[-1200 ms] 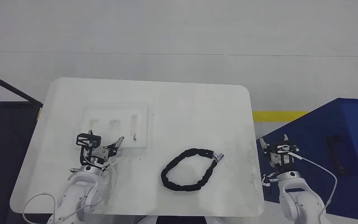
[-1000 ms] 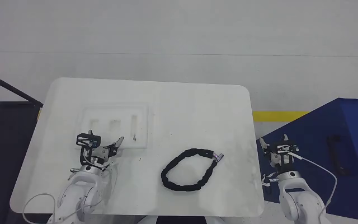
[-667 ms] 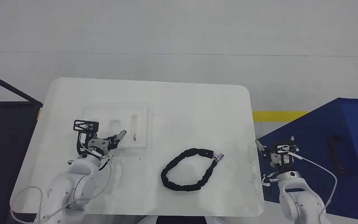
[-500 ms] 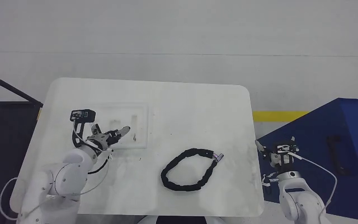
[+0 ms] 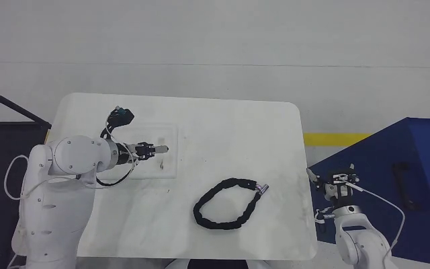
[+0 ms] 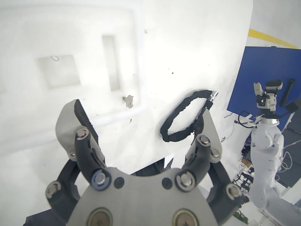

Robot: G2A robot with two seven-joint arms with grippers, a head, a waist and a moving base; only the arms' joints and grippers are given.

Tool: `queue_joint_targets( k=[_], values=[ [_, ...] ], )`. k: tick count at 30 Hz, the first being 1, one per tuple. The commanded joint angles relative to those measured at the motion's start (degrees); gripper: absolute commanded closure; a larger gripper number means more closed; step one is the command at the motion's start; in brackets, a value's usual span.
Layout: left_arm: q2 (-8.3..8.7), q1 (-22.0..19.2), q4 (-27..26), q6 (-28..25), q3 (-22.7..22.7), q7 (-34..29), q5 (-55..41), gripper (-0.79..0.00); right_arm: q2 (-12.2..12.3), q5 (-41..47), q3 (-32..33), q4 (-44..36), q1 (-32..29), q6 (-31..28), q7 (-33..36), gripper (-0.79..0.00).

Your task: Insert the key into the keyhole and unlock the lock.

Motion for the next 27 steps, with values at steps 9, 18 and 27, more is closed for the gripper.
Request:
queue_joint_targets(
  k=[9, 18, 27],
  values=[
    [0.0, 0.0, 0.0, 0.0, 0.0, 0.1, 0.3, -0.785, 0.0, 0.0, 0.0, 0.0, 0.0, 0.0, 0.0, -0.785],
    [0.93, -3.1, 0.8, -1.5, 8.8, -0.1, 8.7, -0.785, 0.0, 0.0, 0.0, 0.0, 0.0, 0.0, 0.0, -0.785],
    [5.67, -14.9, 8.7, -0.3, 25.6, -0.1, 4.8, -0.785, 0.0, 0.0, 0.0, 0.0, 0.0, 0.0, 0.0, -0.785]
  ],
)
